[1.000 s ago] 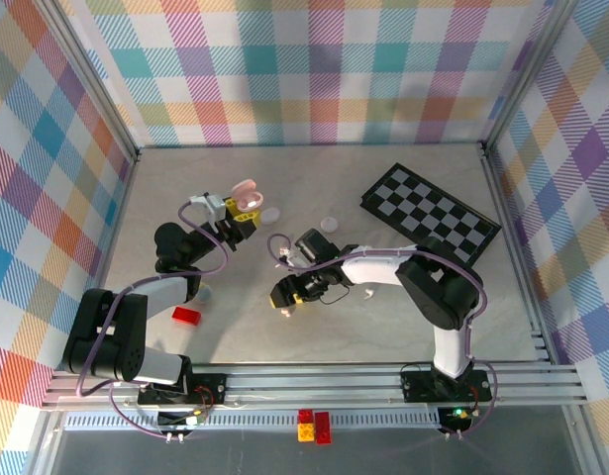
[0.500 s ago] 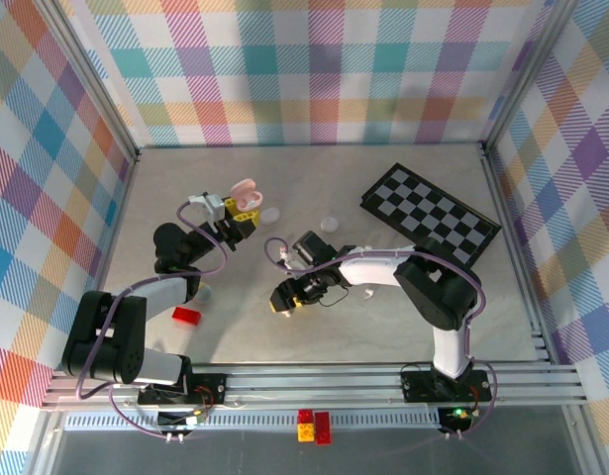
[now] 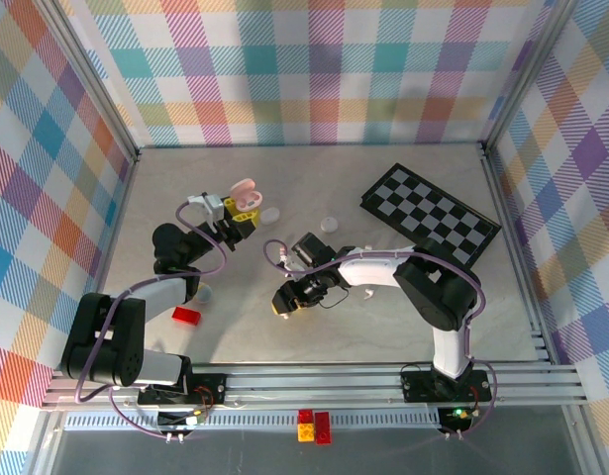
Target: Insert the wireless bluetooth earbuds into the charging case
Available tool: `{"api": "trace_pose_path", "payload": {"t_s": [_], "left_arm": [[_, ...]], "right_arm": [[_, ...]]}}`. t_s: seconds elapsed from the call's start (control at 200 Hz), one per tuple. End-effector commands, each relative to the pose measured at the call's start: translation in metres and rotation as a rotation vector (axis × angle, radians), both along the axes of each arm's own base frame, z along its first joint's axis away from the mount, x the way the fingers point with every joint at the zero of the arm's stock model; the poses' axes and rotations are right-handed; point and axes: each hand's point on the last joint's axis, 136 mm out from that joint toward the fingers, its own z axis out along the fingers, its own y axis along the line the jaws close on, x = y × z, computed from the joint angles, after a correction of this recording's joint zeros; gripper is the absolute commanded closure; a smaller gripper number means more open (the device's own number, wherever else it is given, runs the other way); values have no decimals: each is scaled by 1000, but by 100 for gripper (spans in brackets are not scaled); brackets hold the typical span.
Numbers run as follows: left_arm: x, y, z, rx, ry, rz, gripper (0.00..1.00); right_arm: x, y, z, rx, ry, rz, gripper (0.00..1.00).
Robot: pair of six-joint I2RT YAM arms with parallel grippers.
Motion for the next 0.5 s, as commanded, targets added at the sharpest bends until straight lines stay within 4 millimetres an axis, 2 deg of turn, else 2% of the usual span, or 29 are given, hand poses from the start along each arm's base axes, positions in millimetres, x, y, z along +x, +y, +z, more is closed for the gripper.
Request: {"api": "trace_pose_path", "payload": {"t_s": [0.0,0.495], "left_arm": [[-8,2,21,-1,-83,-15,62],[-9,2,21,2,-84,-14,62]], "right_arm": [[-9,1,2,10,15,38,49],[-14,3,-6,-3,40,48,58]]}}
